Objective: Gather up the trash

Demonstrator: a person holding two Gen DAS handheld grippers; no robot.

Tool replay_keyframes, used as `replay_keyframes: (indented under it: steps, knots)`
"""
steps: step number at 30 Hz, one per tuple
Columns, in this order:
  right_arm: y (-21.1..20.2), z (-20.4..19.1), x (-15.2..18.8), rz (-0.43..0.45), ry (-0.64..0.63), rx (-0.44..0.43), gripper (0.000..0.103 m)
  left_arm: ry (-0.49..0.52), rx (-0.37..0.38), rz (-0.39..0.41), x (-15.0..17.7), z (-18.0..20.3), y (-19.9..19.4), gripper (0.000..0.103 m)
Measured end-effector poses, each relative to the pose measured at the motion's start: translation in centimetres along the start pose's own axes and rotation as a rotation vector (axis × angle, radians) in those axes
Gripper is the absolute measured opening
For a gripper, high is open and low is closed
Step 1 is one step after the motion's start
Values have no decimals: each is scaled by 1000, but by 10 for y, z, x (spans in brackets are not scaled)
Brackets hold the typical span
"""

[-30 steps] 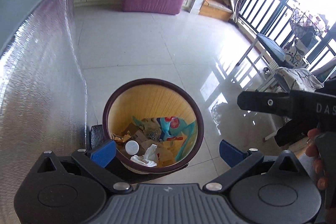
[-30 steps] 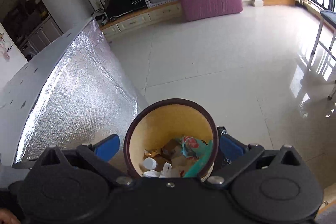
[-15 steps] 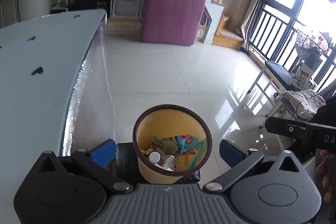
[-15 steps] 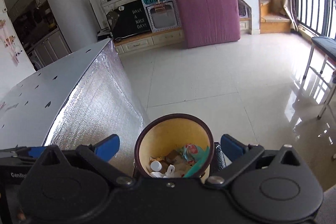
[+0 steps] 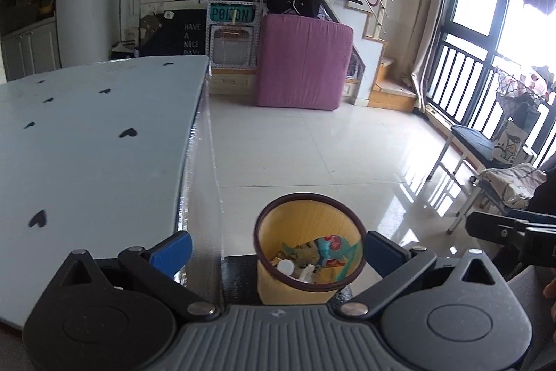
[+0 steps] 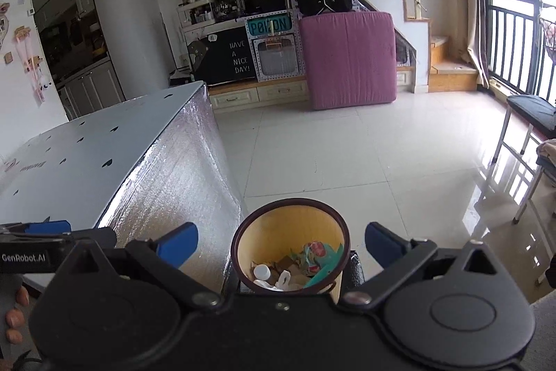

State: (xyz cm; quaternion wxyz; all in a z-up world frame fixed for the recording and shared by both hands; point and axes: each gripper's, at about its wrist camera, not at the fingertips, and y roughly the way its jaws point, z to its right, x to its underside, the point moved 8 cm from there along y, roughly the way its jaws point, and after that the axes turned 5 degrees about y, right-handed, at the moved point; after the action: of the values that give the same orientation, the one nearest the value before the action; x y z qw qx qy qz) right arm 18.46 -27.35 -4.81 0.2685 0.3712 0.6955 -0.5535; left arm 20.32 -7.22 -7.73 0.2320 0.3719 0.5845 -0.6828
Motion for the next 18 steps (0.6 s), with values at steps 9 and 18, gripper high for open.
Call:
replay_keyframes:
  steps: [9,18]
  knots:
    - [-17,-6,23,31,-80,65,103,42,-20,41,29,-6,-19,103]
    - [-29,-8,42,69,-96,124,103,25,-84,65,50,-17,-31,103]
